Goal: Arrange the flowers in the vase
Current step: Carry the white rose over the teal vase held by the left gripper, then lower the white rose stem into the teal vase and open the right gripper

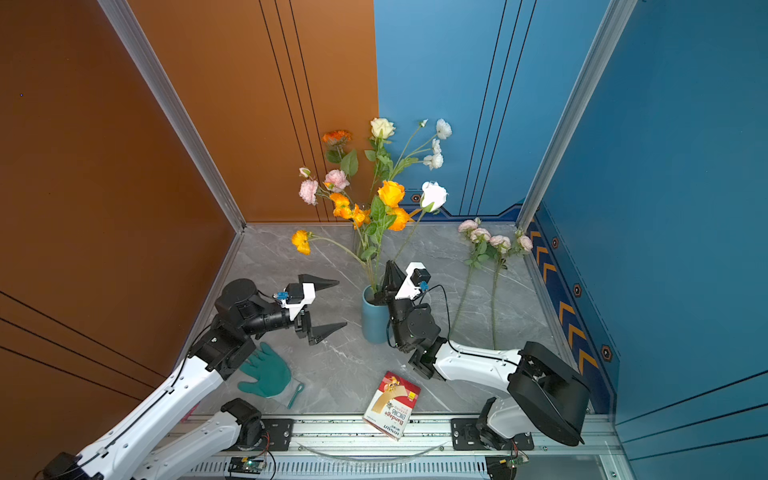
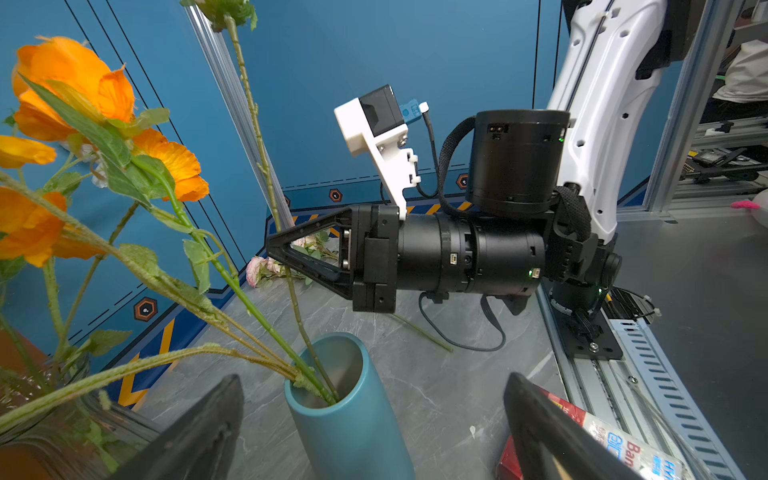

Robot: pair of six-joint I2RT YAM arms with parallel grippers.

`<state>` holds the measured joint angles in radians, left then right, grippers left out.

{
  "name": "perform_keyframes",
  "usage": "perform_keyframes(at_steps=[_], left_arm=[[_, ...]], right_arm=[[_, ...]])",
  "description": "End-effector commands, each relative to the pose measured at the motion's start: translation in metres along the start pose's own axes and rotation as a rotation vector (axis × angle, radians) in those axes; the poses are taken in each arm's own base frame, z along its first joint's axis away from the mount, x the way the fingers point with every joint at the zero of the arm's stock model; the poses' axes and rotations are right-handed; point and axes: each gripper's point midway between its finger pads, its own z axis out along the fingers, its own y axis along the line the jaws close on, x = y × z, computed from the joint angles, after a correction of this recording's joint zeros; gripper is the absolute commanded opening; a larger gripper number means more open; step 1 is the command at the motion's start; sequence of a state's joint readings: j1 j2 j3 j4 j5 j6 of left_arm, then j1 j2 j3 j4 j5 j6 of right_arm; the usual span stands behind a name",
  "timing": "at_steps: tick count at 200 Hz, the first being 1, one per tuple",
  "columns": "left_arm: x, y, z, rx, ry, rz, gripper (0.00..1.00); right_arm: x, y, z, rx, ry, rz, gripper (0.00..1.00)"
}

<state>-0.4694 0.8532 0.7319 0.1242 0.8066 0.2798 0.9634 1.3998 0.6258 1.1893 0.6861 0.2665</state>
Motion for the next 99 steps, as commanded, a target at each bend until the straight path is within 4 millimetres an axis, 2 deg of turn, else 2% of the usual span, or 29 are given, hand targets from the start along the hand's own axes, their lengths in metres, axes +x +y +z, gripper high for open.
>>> perform_keyframes(at_steps=[1,66,99], left_arm=[[-0.0080,-0.0019,-0.0011,0.019,-0.021,0.001,0.98],[-0.0070,-0.0017,-0.0005,0.020,-0.019,-0.003,0.98],[-0.0079,-0.0022,-0.0005,0.022,-0.021,-0.001,0.98]], right_arm=[[0.0022,-0.0051,-0.0027,0.019,-0.002,0.025,0.14],[0.0109,-0.0049,-0.0057,0.002,0.034,0.033,0.19],[0.0082,-0.0046,-0.0107,0.000,0.062,0.016,0.34]])
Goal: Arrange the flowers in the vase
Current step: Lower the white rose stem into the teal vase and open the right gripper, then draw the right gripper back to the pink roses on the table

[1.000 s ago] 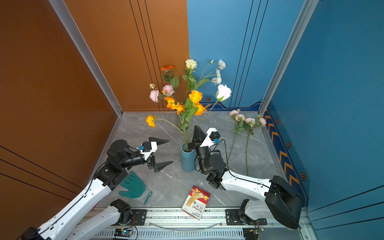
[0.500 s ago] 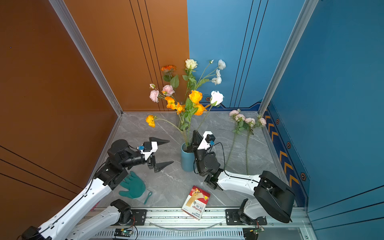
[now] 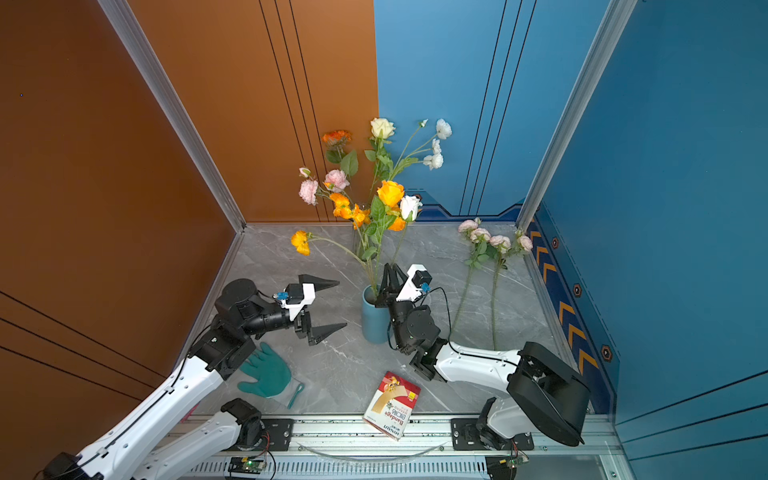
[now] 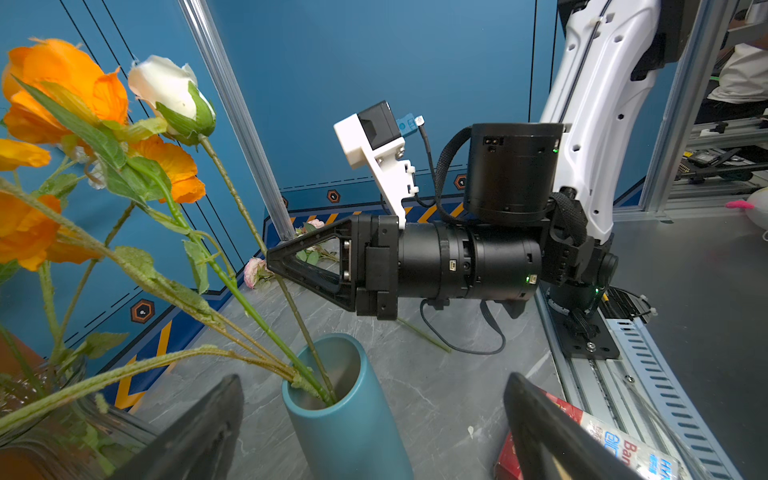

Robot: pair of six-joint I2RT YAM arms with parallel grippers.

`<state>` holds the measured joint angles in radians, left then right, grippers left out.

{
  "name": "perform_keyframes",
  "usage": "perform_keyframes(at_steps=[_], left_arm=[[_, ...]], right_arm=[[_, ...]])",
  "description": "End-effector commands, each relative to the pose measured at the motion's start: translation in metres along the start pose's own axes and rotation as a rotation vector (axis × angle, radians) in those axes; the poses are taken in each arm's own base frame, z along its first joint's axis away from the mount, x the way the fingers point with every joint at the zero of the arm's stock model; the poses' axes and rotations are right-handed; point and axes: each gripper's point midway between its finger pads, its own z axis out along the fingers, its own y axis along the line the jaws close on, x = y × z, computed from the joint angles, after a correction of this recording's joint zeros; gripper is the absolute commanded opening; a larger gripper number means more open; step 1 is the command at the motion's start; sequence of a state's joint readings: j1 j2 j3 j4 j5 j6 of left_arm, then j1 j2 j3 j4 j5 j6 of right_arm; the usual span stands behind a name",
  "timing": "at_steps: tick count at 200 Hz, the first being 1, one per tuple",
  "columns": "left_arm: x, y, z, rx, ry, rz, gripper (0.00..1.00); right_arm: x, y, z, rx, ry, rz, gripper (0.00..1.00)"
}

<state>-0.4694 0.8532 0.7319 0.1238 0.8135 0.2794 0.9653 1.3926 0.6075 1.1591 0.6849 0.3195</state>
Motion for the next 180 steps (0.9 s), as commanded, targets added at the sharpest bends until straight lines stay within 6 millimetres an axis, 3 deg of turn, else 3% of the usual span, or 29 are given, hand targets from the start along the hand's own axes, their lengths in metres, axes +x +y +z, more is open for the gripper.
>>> perform_keyframes(at_steps=[1,40,79,132,180], left_arm=[[-0.007,-0.001,-0.001,0.015,-0.018,-0.001,0.98],[-0.007,-0.002,0.000,0.022,-0.017,-0.005,0.98],[-0.005,-0.003,0.002,0.030,-0.015,-0.008,0.98],[0.002,-0.007,0.009,0.053,0.000,-0.025,0.98],[0.006,-0.020,0.020,0.098,0.010,-0.029,0.98]], right_arm=[[0.000,-0.001,-0.007,-0.004,0.033,-0.011,0.34],[-0.012,-0.007,-0.019,0.007,0.044,-0.030,0.45],[-0.022,-0.014,-0.026,0.033,0.087,-0.097,0.48],[-0.026,-0.058,-0.046,0.145,0.140,-0.195,0.49],[-0.052,-0.094,-0.071,0.214,0.138,-0.228,0.51]])
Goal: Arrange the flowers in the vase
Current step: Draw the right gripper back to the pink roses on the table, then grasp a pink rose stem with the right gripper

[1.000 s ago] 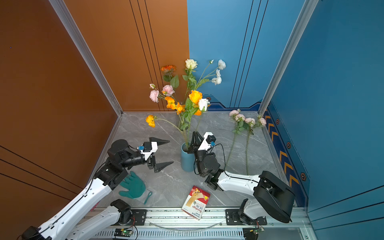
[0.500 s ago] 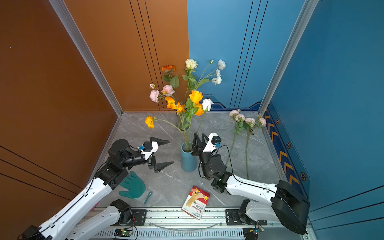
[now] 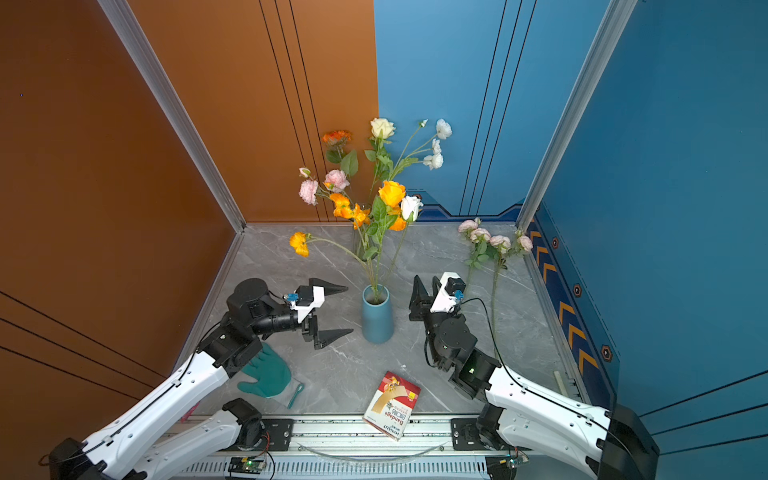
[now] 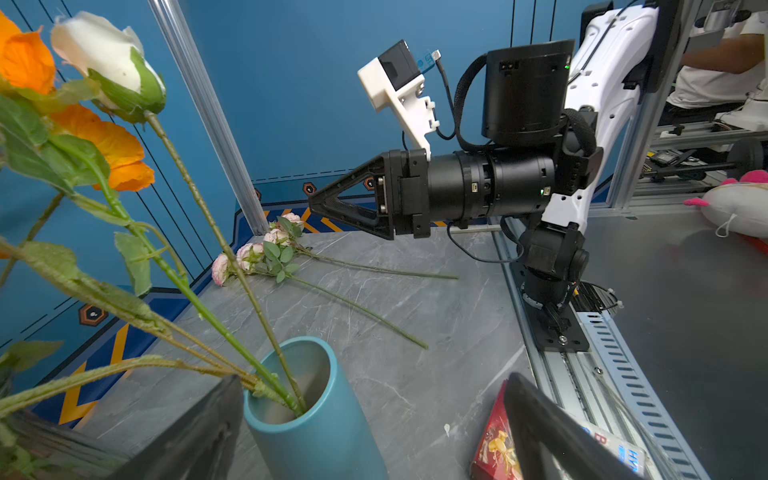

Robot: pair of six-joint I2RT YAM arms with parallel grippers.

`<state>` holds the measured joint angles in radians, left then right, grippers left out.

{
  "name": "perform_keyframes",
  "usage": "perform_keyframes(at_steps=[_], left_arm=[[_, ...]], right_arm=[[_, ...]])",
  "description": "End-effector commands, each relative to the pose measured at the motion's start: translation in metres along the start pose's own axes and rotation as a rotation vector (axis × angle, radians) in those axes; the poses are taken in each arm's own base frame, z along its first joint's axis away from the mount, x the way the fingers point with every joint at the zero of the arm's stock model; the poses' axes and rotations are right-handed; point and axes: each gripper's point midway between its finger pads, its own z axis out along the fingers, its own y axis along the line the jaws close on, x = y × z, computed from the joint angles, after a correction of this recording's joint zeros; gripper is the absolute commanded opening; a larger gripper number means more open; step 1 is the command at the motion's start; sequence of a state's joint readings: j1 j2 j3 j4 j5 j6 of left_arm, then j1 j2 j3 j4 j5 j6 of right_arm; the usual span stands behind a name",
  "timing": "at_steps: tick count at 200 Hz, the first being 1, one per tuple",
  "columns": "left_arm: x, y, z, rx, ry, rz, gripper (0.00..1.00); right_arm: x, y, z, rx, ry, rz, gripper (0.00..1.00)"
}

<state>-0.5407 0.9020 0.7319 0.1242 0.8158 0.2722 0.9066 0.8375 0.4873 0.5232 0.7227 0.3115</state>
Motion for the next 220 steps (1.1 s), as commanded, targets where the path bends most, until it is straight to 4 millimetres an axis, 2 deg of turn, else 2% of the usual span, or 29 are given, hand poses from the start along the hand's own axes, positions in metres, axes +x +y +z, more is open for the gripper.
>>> perform_keyframes(at_steps=[1,14,31,42,63,85,116,142,159,178,220], left_arm=[[-0.003,-0.003,0.004,0.018,-0.007,0.008,0.98],[-0.002,-0.006,0.006,0.030,-0.006,0.005,0.98],[-0.002,-0.012,0.009,0.054,-0.007,0.003,0.98],[0.000,-0.016,0.011,0.074,-0.005,-0.004,0.98],[0.005,-0.023,0.017,0.115,0.003,-0.024,0.98],[0.009,-0.028,0.025,0.160,0.015,-0.065,0.98],[0.019,-0.038,0.036,0.177,0.044,-0.070,0.98],[0.022,-0.048,0.042,0.214,0.052,-0.077,0.98],[0.023,-0.051,0.043,0.226,0.053,-0.079,0.98],[0.023,-0.052,0.043,0.227,0.056,-0.072,0.98],[0.022,-0.053,0.041,0.222,0.058,-0.060,0.98]], right_arm=[[0.004,-0.030,-0.011,0.084,0.033,-0.072,0.52],[0.000,-0.049,-0.017,0.149,0.032,-0.082,0.53],[0.003,-0.087,-0.018,0.292,0.075,-0.081,0.60],[0.014,-0.112,-0.011,0.346,0.179,-0.045,0.60],[0.044,-0.140,0.011,0.367,0.428,0.120,0.58],[0.071,-0.158,0.025,0.398,0.594,0.132,0.57],[0.099,-0.192,0.041,0.481,0.666,0.131,0.56],[0.120,-0.218,0.063,0.499,0.749,0.181,0.55],[0.133,-0.234,0.076,0.512,0.813,0.219,0.49],[0.148,-0.246,0.089,0.516,0.872,0.252,0.43],[0.172,-0.264,0.112,0.558,0.948,0.228,0.37]])
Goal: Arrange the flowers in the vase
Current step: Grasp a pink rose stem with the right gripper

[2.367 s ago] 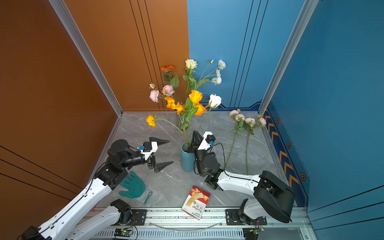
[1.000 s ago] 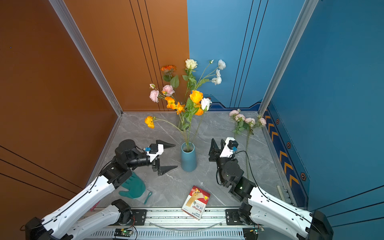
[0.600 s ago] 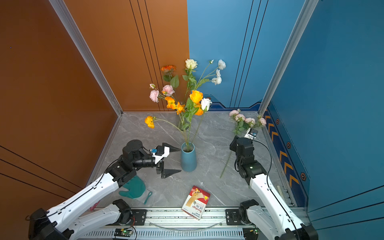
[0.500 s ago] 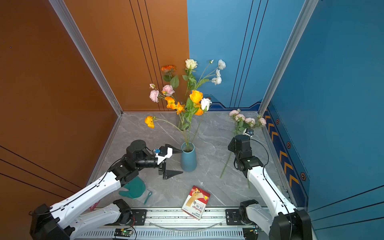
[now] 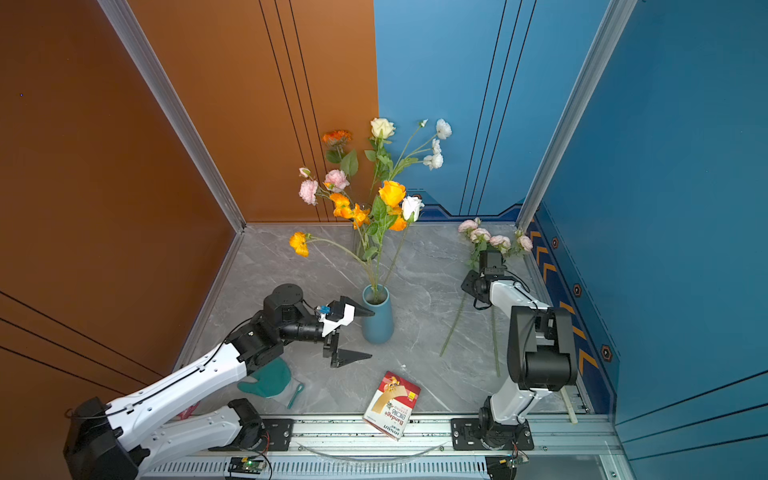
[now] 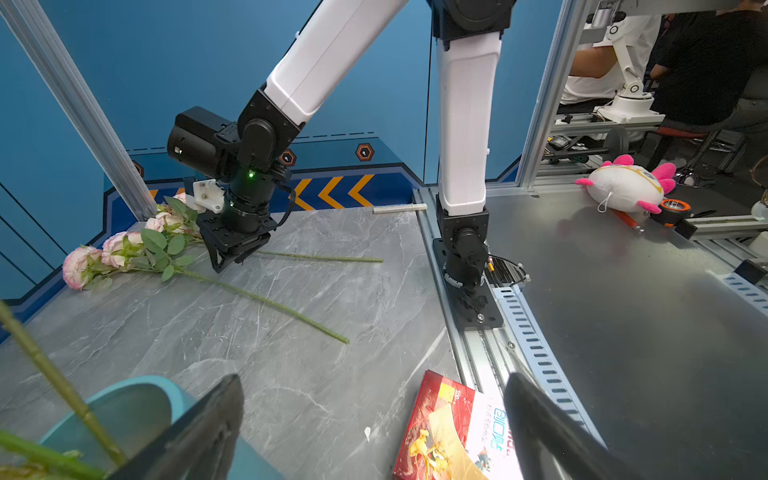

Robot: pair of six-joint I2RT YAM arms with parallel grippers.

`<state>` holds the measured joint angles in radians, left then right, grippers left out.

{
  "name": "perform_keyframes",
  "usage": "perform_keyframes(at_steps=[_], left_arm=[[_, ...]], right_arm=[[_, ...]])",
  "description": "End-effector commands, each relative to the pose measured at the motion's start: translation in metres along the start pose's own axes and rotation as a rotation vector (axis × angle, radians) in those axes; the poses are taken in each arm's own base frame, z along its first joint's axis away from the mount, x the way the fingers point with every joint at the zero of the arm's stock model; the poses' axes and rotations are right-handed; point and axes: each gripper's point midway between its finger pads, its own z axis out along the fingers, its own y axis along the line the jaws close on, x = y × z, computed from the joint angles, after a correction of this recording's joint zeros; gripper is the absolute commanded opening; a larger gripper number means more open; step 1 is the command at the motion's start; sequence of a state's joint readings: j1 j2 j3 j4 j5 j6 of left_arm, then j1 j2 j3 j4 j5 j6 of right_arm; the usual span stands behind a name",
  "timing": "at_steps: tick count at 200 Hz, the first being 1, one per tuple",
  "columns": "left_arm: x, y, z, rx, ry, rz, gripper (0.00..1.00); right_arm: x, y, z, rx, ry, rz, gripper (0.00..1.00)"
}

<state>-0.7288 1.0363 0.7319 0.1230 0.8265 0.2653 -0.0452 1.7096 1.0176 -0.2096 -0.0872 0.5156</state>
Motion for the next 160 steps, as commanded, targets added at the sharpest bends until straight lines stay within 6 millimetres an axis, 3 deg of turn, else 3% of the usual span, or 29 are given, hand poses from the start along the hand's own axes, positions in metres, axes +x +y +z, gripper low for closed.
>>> perform_keyframes(at_steps=[1,39,92,160], left_arm=[[-0.005,-0.003,-0.001,0.001,-0.004,0.021,0.98],[-0.006,-0.003,-0.002,-0.002,-0.004,0.028,0.98],[-0.006,-0.003,-0.003,-0.007,-0.002,0.031,0.98],[-0.007,-0.003,-0.004,-0.014,-0.001,0.036,0.98]], right_arm=[[0.001,0.004,0.012,0.004,0.057,-0.027,0.37],[0.003,0.002,0.028,0.048,0.106,-0.048,0.33],[0.012,-0.003,0.036,0.071,0.141,-0.065,0.24],[0.012,0.000,0.030,0.057,0.140,-0.081,0.07]])
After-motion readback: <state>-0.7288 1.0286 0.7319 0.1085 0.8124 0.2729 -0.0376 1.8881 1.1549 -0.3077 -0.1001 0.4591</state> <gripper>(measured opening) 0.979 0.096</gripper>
